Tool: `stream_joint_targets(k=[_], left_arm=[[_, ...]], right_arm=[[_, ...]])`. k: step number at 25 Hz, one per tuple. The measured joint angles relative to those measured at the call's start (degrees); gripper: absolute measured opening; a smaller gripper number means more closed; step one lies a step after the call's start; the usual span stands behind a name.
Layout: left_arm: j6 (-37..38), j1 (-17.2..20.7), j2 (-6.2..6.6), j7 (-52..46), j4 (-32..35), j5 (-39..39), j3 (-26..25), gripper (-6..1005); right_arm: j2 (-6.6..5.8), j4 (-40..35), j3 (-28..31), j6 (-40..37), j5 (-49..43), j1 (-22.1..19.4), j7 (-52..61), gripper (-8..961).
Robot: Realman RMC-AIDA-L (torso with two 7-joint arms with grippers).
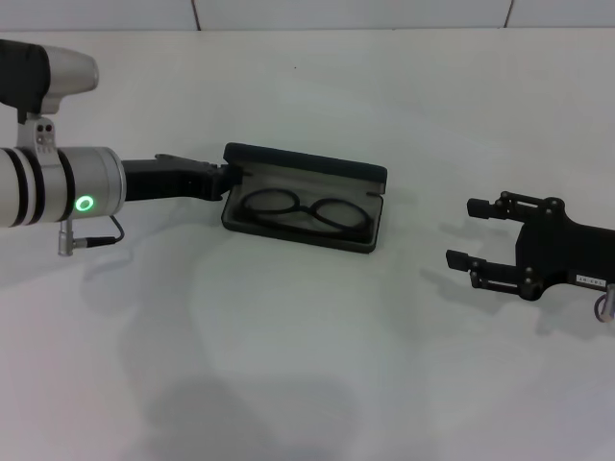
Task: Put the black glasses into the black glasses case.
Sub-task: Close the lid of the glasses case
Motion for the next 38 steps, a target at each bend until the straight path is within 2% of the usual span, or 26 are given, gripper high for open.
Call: stream_joint_targets(k=[5, 10, 12, 16, 19, 21, 26, 31, 38], left_arm=[[0.34, 0.4, 0.33, -0.26, 0.51, -0.09, -0.28, 22], [4.72, 2.13, 2.19, -1.36, 2.97, -0.28, -0.8, 21], [6.15, 3.47, 2.55, -1.53, 4.45, -1.18, -2.3, 21], [9.55, 5.86, 1.82, -1.45, 8.73, -6.61, -5.95, 20], [10.31, 6.49, 0.21, -2.48, 12.96, -9.0, -5.37, 19], [8.75, 6.91, -0.5, -3.43, 15.59, -9.69, -2.99, 19], [-4.56, 8.17, -0.23, -11.21, 22.23, -9.29, 12.97, 18], [-7.44, 7.65, -0.16, -17.76, 25.38, -5.94, 20.27, 18], [-17.4, 8.55, -0.27, -23.64, 25.76, -3.48, 30.29, 18]], right_arm=[[0.0, 0.04, 0.0, 0.04, 0.0, -0.38, -0.09, 694], [0.0, -0.1, 0.02, 0.01, 0.0, -0.51, -0.11, 694], [0.0, -0.21, 0.06, -0.06, 0.0, -0.52, -0.12, 694], [0.0, -0.26, 0.14, -0.1, 0.0, -0.54, -0.13, 693], [0.0, -0.14, 0.11, 0.07, 0.0, -0.52, -0.14, 693], [0.0, 0.02, 0.1, 0.21, 0.0, -0.38, -0.14, 693], [0.0, 0.08, 0.41, 0.31, 0.01, -0.42, -0.14, 693], [0.0, 0.16, 0.49, 0.45, 0.02, -0.38, -0.15, 694], [0.0, 0.16, 0.21, 1.05, 0.62, -0.5, -0.15, 694]])
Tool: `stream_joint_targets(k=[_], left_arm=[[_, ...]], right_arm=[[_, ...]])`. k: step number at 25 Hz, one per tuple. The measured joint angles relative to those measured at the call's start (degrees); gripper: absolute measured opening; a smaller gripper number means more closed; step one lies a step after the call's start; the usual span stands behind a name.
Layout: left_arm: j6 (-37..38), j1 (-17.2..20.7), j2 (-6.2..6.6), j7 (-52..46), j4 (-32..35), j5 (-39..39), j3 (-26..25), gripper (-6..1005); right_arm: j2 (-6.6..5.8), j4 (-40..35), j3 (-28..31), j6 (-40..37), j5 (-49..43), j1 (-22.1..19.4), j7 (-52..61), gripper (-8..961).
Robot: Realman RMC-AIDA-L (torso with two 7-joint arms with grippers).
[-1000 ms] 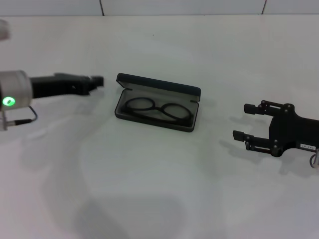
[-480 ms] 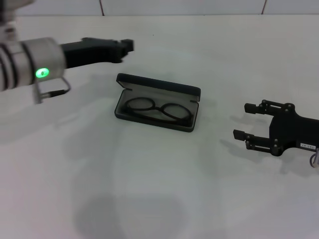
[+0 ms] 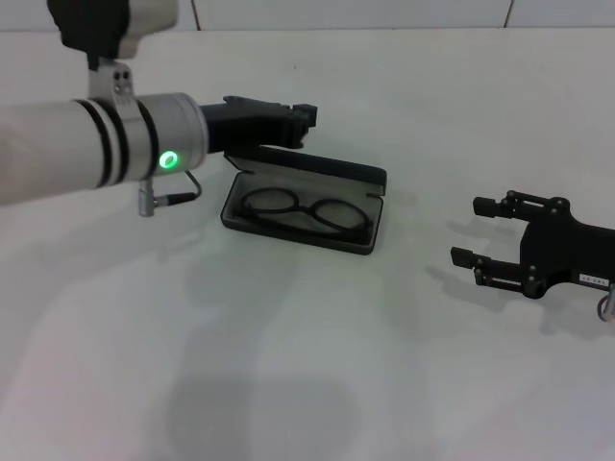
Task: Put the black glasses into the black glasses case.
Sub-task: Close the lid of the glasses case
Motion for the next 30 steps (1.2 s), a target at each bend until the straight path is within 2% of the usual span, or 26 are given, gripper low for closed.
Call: stream_joint_targets(k=[6, 19, 30], left_arm=[[-7.65, 0.4, -0.08, -1.95, -1.57, 0.4, 5.04, 18], [-11.24, -0.45, -0.04, -5.18, -5.71, 0.48, 7.43, 18], [-13.79, 0.81, -0.12, -3.94, -7.34, 0.44, 9.36, 17]], right_arm=[[0.0, 0.0, 0.14, 0.08, 0.0, -0.03, 0.0, 693], [0.0, -0.17, -0.13, 0.76, -0.01, 0.08, 0.0, 693], [0.0, -0.37, -0.11, 1.1, 0.0, 0.25, 0.0, 693]])
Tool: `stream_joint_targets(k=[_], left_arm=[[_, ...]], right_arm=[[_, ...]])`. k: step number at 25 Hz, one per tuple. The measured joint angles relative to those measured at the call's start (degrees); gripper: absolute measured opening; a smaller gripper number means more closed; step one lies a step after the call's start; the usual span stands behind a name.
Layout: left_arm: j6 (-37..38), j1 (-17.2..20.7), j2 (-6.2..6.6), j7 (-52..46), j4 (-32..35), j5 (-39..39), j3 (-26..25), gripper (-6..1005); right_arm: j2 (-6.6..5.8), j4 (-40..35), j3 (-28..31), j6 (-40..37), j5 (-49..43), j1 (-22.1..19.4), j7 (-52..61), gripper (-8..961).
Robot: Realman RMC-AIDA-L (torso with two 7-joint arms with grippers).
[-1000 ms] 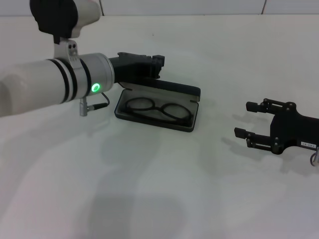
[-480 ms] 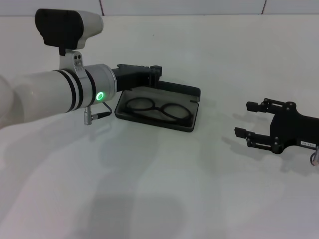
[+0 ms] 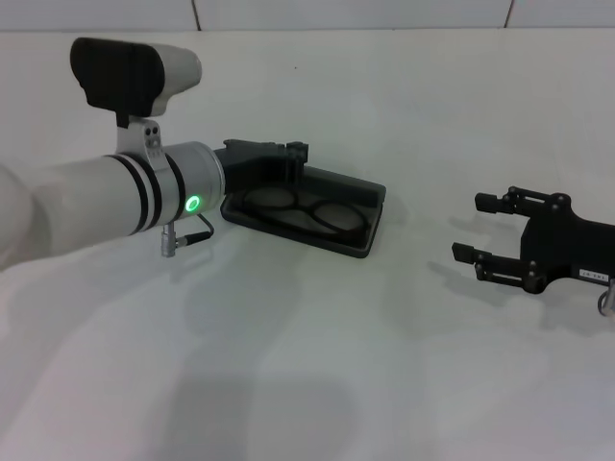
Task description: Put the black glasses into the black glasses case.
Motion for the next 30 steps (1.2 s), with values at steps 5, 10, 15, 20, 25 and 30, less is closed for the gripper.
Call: stream_joint_targets(k=[5, 10, 15, 20, 25, 30], left_arm=[[-1.7, 0.17, 0.0, 0.2, -0.56, 0.04, 1.54, 17], [-2.41, 0.37, -0.04, 2.12, -0.6, -0.36, 1.99, 17], [-2.1, 0.2, 0.04, 2.1, 0.88, -0.67, 1.58, 18], [8.2, 0.27, 0.43, 3.28, 5.4, -5.45, -6.07, 17], [25.55, -0.16, 0.59, 13.23, 3.55, -11.98, -20.31, 14], [47.72, -2.23, 2.22, 27.3, -3.83, -15.57, -37.89, 11]], right_arm=[[-0.02, -0.04, 0.0, 0.17, 0.0, 0.19, 0.0, 693], [-0.17, -0.14, 0.06, 0.18, 0.0, -0.06, 0.0, 694], [-0.18, -0.14, 0.23, 0.38, 0.0, 0.07, 0.0, 694], [-0.26, -0.14, 0.42, 0.52, -0.01, -0.05, 0.0, 694], [-0.28, -0.22, 0.34, 0.52, 0.0, 0.13, 0.0, 694], [-0.27, -0.23, 0.12, 0.27, -0.01, 0.2, 0.0, 694]])
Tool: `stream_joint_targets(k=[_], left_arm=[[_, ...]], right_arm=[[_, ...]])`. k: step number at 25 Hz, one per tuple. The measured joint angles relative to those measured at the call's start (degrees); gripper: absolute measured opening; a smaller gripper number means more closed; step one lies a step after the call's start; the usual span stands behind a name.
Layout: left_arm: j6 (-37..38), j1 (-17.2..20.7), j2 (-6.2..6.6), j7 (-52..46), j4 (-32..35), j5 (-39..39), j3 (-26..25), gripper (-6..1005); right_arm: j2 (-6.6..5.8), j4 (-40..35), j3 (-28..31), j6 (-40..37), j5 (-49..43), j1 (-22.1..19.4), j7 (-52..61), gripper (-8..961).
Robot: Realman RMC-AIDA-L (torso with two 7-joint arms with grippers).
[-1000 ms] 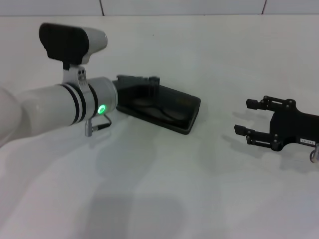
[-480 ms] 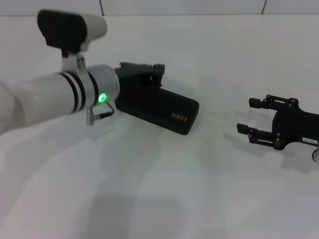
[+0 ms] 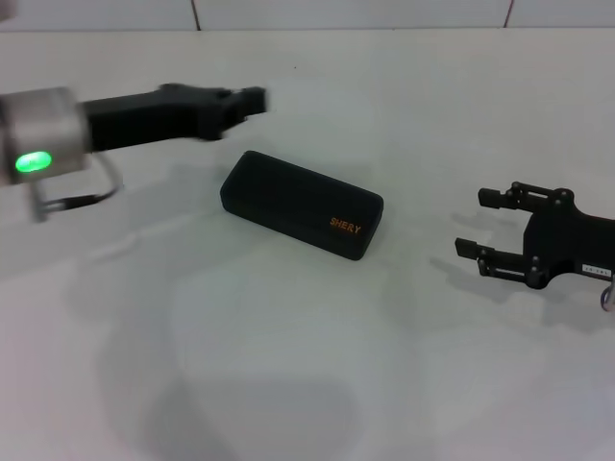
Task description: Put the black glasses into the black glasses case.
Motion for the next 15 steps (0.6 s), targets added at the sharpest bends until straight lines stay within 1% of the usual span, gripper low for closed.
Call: stream_joint_targets(k=[2, 3, 5, 6, 7, 9, 11, 13, 15], left_arm=[[6.82, -0.41, 1.81, 5.66, -4.1, 0.07, -5.22, 13], [9.07, -0.41, 2.59, 7.99, -5.42, 0.16, -6.46, 15], [12.47, 0.13, 4.27, 12.78, -7.51, 0.7, -8.05, 21], [12.47, 0.13, 4.27, 12.78, -7.51, 0.7, -8.05, 23], [13.97, 2.15, 5.43, 18.64, -8.12, 2.62, -8.49, 26], [14.24, 3.22, 5.56, 21.2, -8.07, 3.47, -8.71, 31], [14.35, 5.43, 5.23, 25.87, -7.72, 5.07, -9.16, 36], [14.07, 6.48, 4.99, 27.58, -7.66, 6.34, -9.75, 42], [13.9, 6.84, 4.68, 27.21, -7.95, 8.71, -11.37, 47]], right_arm=[[0.0, 0.0, -0.09, -0.25, 0.0, 0.0, 0.02, 694], [0.0, 0.0, -0.1, -0.39, -0.02, 0.0, 0.06, 694], [-0.02, 0.0, -0.11, -0.86, -0.19, -0.02, 0.2, 694], [-0.06, 0.0, -0.12, -1.42, -0.3, -0.09, 0.3, 694], [-0.1, 0.0, -0.12, -1.89, -0.38, -0.2, 0.35, 694], [-0.2, 0.0, -0.12, -3.23, -0.44, -0.49, 0.39, 694], [-0.26, 0.01, -0.16, -4.28, -0.46, -0.77, 0.41, 694], [-0.28, 0.01, -0.26, -5.47, -0.53, -1.09, 0.43, 694], [-0.31, 0.01, -0.29, -6.45, -0.7, -1.33, 0.47, 694]])
